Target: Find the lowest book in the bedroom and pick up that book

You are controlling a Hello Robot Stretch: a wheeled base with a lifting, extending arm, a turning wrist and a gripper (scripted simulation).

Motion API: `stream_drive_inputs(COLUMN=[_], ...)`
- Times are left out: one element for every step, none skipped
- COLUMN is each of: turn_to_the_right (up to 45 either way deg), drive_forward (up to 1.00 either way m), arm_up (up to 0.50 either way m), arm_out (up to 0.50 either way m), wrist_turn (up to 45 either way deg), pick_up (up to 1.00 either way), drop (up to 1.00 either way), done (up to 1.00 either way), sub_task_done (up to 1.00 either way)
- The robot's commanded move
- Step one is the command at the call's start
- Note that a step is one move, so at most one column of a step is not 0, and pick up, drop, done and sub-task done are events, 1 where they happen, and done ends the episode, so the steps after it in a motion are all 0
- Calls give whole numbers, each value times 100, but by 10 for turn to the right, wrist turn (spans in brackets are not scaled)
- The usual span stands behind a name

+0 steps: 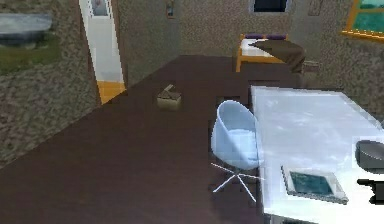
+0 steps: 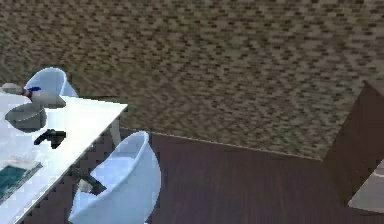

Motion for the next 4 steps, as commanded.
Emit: stream_drive_inputs(turn_to_the_right=[0,120,0,0], drive_forward=[100,0,0,0], arm_up=[0,0,50,28], arm_out=[0,0,0,0], wrist_turn=[0,0,0,0], pick_up=[0,0,0,0], drop=[0,0,0,0], done=[0,0,0,0], sub_task_done=[0,0,0,0])
